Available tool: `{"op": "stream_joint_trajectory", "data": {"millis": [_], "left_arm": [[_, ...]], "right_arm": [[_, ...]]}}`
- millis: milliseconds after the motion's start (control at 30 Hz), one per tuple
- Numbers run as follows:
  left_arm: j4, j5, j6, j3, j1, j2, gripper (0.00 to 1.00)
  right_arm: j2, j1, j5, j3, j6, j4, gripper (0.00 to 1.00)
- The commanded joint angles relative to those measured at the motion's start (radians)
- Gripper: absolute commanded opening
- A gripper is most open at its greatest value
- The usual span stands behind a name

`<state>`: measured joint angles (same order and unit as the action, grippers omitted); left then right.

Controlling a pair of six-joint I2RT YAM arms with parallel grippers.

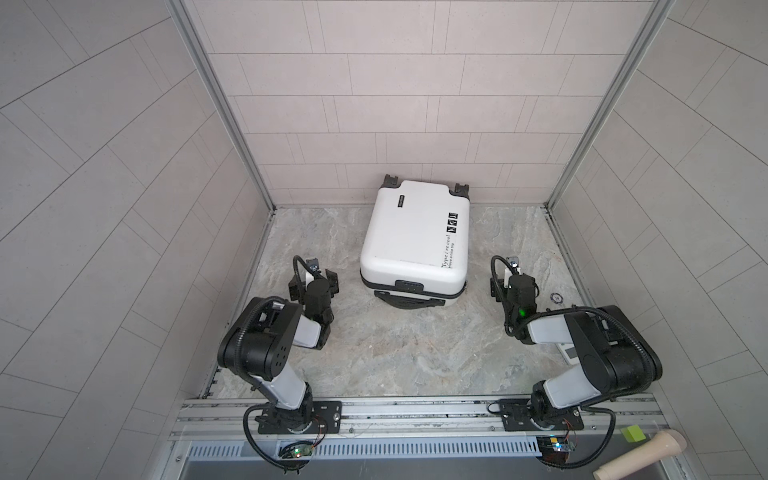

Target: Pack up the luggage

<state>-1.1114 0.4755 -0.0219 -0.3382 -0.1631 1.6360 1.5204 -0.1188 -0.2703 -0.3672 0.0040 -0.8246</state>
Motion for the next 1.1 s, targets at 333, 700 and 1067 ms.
{"op": "stream_joint_trajectory", "data": {"millis": [333, 700, 1067], "left_arm": [[0.172, -0.083, 0.083, -0.062, 0.091, -0.029, 1.00], [0.142, -0.084, 0.076, -0.041, 0.087, -0.045, 1.00], [0.144, -0.086, 0.077, -0.042, 0.087, -0.043, 1.00]], "right_arm": [[0.000, 0.052, 0.042, -0.072, 0.041, 0.104, 1.00], [-0.005, 0.051, 0.042, -0.064, 0.041, 0.094, 0.99], [-0.006, 0.051, 0.043, -0.065, 0.042, 0.095, 1.00]]}}
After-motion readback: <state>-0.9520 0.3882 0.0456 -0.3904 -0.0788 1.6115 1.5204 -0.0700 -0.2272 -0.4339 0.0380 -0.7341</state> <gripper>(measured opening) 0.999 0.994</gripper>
